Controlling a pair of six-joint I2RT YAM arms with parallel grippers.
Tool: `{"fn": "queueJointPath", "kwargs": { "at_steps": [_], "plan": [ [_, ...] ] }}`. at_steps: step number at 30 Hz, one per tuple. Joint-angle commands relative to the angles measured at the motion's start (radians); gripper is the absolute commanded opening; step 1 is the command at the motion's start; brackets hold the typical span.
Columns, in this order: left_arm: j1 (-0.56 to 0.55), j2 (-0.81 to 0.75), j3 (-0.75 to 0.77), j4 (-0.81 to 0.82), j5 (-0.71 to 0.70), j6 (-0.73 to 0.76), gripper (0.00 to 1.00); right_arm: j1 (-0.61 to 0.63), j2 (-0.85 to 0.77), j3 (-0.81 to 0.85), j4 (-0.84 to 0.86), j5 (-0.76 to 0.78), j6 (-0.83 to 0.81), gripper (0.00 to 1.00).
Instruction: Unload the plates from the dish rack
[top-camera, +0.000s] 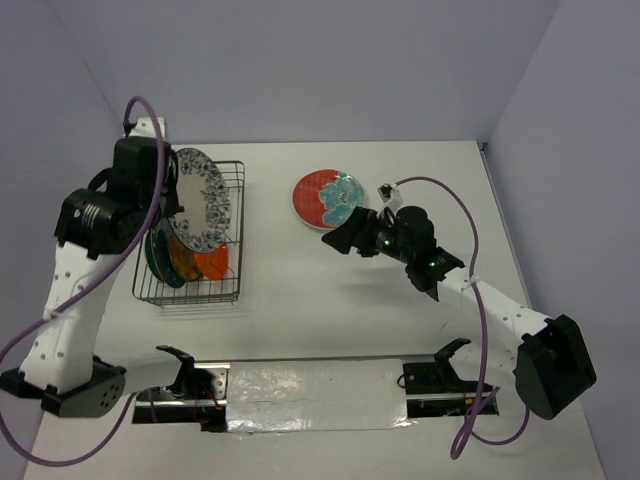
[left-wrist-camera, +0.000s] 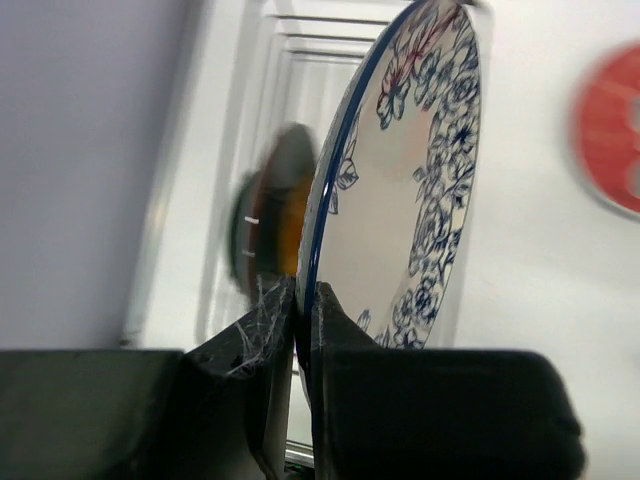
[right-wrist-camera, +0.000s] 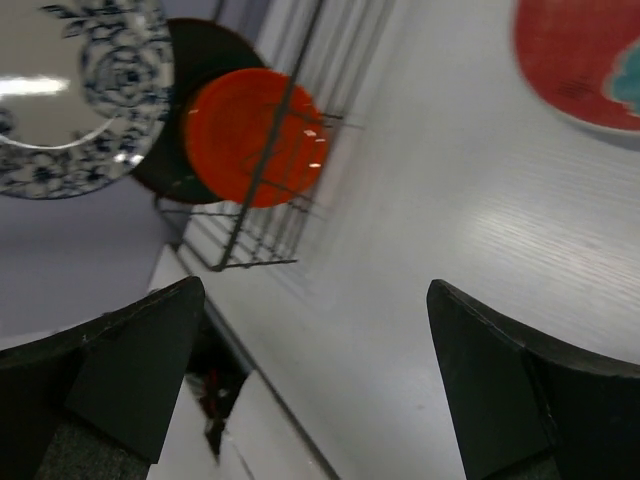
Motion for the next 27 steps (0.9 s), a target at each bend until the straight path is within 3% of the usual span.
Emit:
{"fn": "queueJointPath", "kwargs": {
  "at_steps": [1, 4, 8, 11, 16, 18, 19, 21, 22, 24, 27],
  "plan": [
    [-0.006, -0.166, -0.075, 0.291, 0.337, -0.073, 0.0, 0.035, -0.013, -0.027, 0.347, -0.262, 0.086, 1.0],
    [-0.006, -0.281, -0.224, 0.446, 0.531, -0.133, 0.0, 0.069, 0.0, -0.01, 0.453, -0.292, 0.12, 1.0],
    [-0.006, -0.352, -0.393, 0.615, 0.698, -0.211, 0.0, 0.092, -0.003, 0.03, 0.386, -0.223, 0.101, 1.0],
    [-0.006, -0.376, -0.445, 0.708, 0.803, -0.262, 0.0, 0.094, -0.001, 0.036, 0.352, -0.192, 0.095, 1.0],
    [-0.006, -0.376, -0.504, 0.814, 0.947, -0.319, 0.0, 0.094, 0.02, 0.002, 0.463, -0.241, 0.149, 0.95],
    [-0.006, -0.375, -0.528, 0.83, 0.958, -0.326, 0.0, 0.094, 0.031, 0.001, 0.486, -0.256, 0.163, 0.81],
    [-0.006, -0.375, -0.534, 0.83, 0.956, -0.328, 0.0, 0.095, 0.034, -0.007, 0.499, -0.26, 0.172, 0.58],
    [-0.006, -0.375, -0.55, 0.819, 0.924, -0.322, 0.04, 0.094, 0.034, -0.018, 0.541, -0.264, 0.19, 0.3],
    [-0.006, -0.373, -0.553, 0.795, 0.904, -0.319, 0.11, 0.094, 0.028, -0.019, 0.532, -0.257, 0.193, 0.02],
    [-0.006, -0.372, -0.553, 0.766, 0.835, -0.304, 0.22, 0.094, 0.02, -0.021, 0.506, -0.229, 0.19, 0.0],
    [-0.006, -0.356, -0.521, 0.658, 0.684, -0.276, 0.73, 0.082, 0.008, -0.009, 0.411, -0.155, 0.187, 0.0]
  ]
}}
